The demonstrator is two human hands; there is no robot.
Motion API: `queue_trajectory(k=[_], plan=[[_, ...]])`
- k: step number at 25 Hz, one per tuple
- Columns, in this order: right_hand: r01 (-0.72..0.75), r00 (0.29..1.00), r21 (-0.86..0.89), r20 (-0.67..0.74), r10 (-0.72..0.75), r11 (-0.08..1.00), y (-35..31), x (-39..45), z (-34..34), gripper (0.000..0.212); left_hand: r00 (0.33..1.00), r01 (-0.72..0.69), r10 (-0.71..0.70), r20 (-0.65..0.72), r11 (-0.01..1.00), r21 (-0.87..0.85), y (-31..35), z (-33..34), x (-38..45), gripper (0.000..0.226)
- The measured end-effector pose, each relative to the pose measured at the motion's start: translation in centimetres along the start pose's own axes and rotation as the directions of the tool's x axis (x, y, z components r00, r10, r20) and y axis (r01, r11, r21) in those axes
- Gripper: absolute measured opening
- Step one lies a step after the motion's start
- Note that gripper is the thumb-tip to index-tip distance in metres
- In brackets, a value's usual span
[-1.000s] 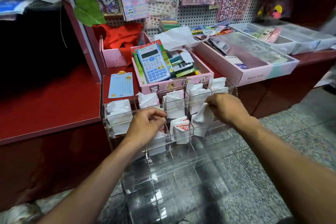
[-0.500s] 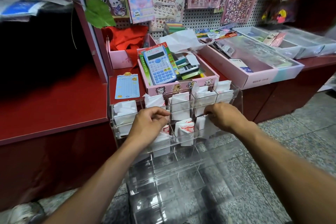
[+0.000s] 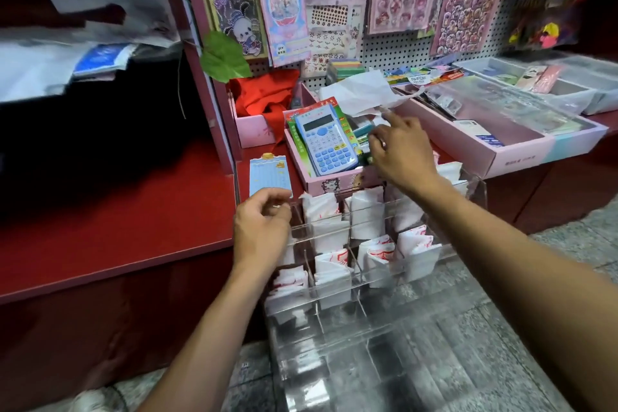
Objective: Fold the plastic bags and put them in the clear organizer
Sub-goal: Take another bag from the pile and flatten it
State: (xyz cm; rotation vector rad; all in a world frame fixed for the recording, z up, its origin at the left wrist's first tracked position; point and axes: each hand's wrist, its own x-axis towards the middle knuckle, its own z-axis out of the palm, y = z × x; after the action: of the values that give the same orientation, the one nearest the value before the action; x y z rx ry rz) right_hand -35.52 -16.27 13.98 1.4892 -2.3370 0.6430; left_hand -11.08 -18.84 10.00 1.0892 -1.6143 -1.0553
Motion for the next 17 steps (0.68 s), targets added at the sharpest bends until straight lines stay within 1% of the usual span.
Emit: queue_trajectory(k=[2, 4, 6, 7, 8, 9, 10, 11, 12, 13, 15, 17], plan=[[0.029, 0.996, -0.121, 0.091, -0.018, 0.992, -0.2, 2.2, 0.6, 0.038, 1.0, -0.003, 0.003, -0.022, 1.0, 0.025, -0.2, -0.9, 0.7, 0.024], [0.059, 0.979, -0.175, 0.202, -0.023, 0.983, 0.4, 5.0, 1.2, 0.043, 0.999, 0.003, -0.003, -0.037, 1.0, 0.006, -0.2, -1.5, 1.2, 0.024], [0.098, 0.927, -0.224, 0.375, -0.007, 0.97, 1.0, 7.6, 1.6, 0.05, 0.998, 0.002, -0.003, -0.06, 1.0, -0.017, -0.3, -2.1, 1.4, 0.025], [0.106, 0.907, -0.234, 0.422, 0.003, 0.967, 1.2, 8.3, 1.5, 0.057, 0.998, -0.002, 0.001, -0.063, 1.0, -0.016, -0.2, -2.5, 1.5, 0.026], [0.101, 0.911, -0.226, 0.412, 0.001, 0.969, 1.3, 8.8, 1.4, 0.06, 0.998, -0.001, 0.0, -0.057, 1.0, -0.009, -0.2, -2.9, 1.4, 0.025], [0.087, 0.941, -0.215, 0.338, -0.009, 0.973, 1.2, 8.7, 1.0, 0.058, 0.999, -0.003, 0.003, -0.046, 1.0, -0.004, -0.1, -3.2, 1.5, 0.024], [0.072, 0.978, -0.195, 0.208, -0.03, 0.978, 0.8, 8.4, 0.6, 0.052, 0.999, -0.009, 0.009, -0.039, 1.0, 0.006, -0.1, -3.4, 1.7, 0.024], [0.054, 0.997, -0.161, 0.067, -0.044, 0.985, -0.2, 7.7, 0.0, 0.045, 0.999, -0.012, 0.013, -0.039, 1.0, 0.015, -0.2, -3.6, 1.8, 0.023], [0.039, 0.998, -0.103, -0.053, -0.045, 0.994, -1.3, 6.8, -0.7, 0.04, 0.999, -0.016, 0.017, -0.041, 1.0, 0.02, -0.3, -3.7, 1.9, 0.022], [0.036, 0.99, -0.028, -0.134, -0.039, 0.999, -2.9, 5.6, -1.6, 0.037, 0.999, -0.021, 0.022, -0.038, 1.0, 0.015, -0.3, -3.6, 1.9, 0.022], [0.101, 0.977, 0.109, -0.201, -0.078, 0.989, -6.1, 3.2, -2.8, 0.035, 0.999, -0.029, 0.029, -0.026, 1.0, -0.002, -0.2, -3.8, 1.3, 0.022], [0.156, 0.969, 0.217, -0.222, -0.107, 0.964, -9.6, 0.8, -3.7, 0.033, 0.999, -0.045, 0.045, -0.002, 0.999, -0.008, 0.0, -4.2, 0.6, 0.024]])
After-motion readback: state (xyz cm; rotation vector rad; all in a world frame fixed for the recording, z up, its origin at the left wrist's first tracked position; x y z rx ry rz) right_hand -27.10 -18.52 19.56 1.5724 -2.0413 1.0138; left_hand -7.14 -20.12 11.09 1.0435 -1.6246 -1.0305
